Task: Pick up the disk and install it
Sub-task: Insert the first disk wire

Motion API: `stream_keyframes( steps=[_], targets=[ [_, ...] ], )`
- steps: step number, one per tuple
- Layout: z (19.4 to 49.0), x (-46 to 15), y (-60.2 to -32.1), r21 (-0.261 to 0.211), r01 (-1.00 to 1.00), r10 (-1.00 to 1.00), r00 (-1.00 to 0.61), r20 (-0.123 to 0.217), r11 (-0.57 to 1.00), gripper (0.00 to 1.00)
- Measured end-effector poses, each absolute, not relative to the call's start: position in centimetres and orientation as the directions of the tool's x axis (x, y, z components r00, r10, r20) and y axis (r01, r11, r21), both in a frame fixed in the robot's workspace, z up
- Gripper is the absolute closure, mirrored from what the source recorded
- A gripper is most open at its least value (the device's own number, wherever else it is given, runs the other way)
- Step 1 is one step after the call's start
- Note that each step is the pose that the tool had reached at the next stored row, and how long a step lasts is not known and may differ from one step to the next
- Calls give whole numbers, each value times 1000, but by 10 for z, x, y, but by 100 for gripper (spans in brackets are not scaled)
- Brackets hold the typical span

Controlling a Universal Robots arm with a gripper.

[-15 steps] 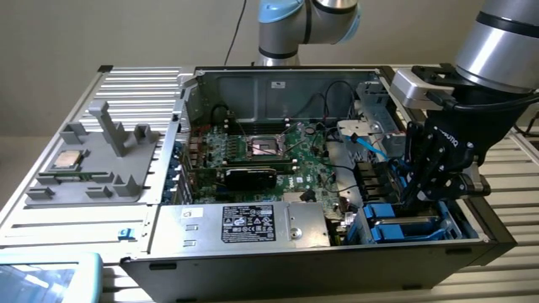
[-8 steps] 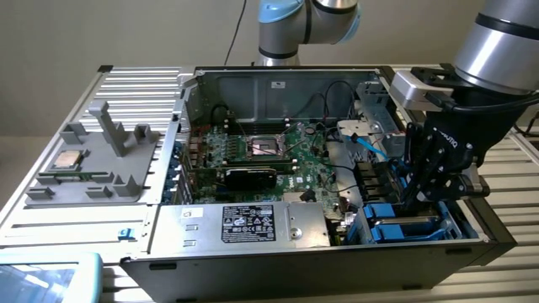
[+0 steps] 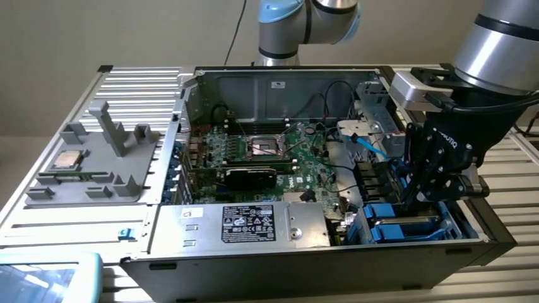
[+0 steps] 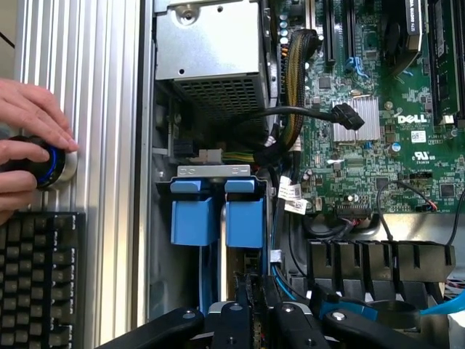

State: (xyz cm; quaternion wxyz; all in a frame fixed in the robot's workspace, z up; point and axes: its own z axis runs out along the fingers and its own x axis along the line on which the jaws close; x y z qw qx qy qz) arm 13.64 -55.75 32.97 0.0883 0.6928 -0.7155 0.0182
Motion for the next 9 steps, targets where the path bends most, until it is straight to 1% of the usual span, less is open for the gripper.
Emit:
stream_keyframes(
  steps=[9],
  targets=[
    [329, 138, -557, 96, -995, -988, -24, 152, 39, 84]
  ],
)
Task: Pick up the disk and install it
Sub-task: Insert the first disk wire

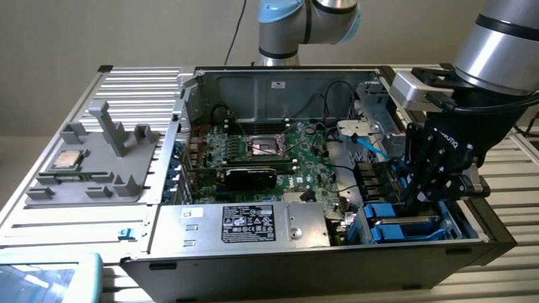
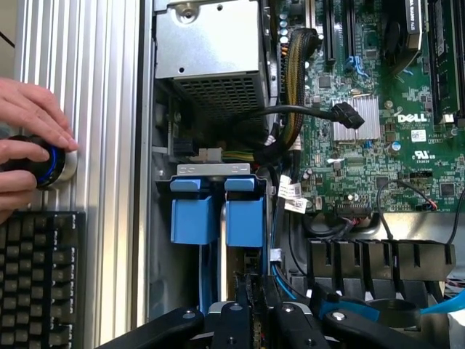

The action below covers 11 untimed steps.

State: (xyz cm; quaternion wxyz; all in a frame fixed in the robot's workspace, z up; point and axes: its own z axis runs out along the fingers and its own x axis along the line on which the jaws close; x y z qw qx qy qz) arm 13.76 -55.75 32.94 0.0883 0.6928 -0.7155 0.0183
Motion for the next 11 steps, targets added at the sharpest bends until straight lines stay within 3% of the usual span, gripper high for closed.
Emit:
stream_keyframes(
  steps=[11],
  targets=[
    [327, 138, -557, 96, -995, -988, -24, 152, 39, 84]
  ],
)
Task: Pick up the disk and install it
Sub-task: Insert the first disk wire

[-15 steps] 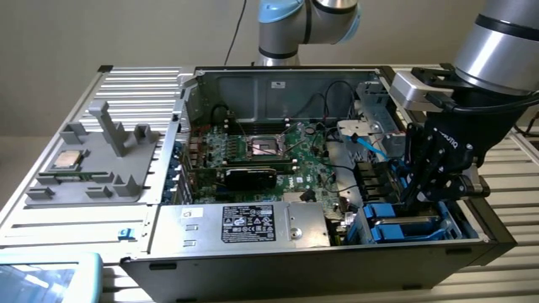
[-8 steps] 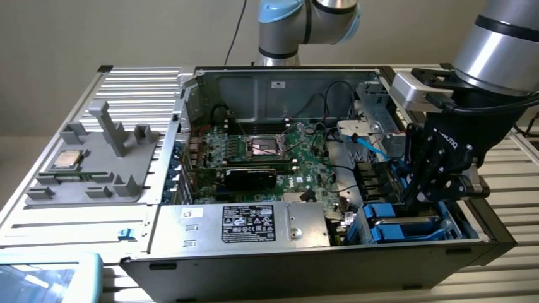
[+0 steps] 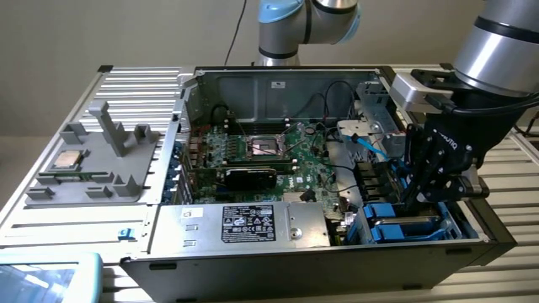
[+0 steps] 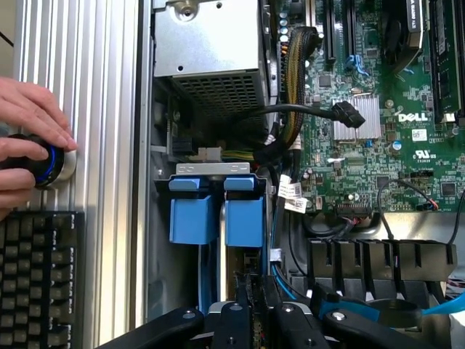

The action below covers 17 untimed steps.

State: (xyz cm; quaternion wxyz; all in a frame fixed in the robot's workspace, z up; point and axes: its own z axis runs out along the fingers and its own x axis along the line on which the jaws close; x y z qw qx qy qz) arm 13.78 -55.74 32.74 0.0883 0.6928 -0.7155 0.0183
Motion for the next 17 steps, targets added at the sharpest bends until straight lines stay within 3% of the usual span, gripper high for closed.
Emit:
stream_keyframes(
  steps=[12, 15, 16, 17],
  targets=[
    [327, 138, -557, 96, -995, -988, -24, 151, 39, 84],
    [330, 138, -557, 96, -995, -988, -24, 153, 39, 82],
    [331, 138, -557, 96, -995, -988, -24, 153, 39, 75],
    [333, 138, -557, 96, -995, -988, -24, 153, 40, 75]
  ],
)
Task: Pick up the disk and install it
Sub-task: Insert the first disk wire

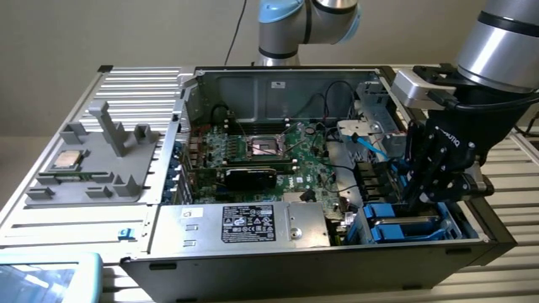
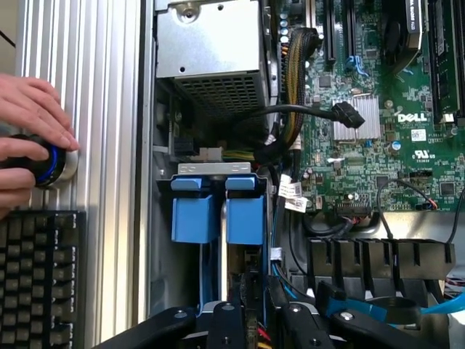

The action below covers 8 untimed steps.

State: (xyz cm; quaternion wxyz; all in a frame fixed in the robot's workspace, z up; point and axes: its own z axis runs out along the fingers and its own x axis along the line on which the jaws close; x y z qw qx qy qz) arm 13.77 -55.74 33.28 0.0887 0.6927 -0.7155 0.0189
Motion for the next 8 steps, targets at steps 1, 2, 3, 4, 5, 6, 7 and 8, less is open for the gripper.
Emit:
stream_keyframes(
  steps=[1, 2, 3, 4, 5, 6, 7, 8],
  targets=[
    [335, 138, -557, 96, -995, -988, -25, 153, 40, 75],
    [338, 138, -557, 96, -995, -988, -25, 154, 40, 75],
    [342, 138, -557, 96, -995, -988, -25, 154, 40, 75],
    [346, 138, -557, 96, -995, -988, -25, 155, 40, 75],
    [351, 138, -557, 96, -995, -987, -25, 156, 40, 75],
    [355, 138, -557, 96, -995, -987, -25, 157, 40, 75],
    [360, 138, -557, 96, -995, -987, -25, 158, 40, 75],
    [364, 138, -557, 96, -995, -987, -25, 159, 40, 75]
  ],
)
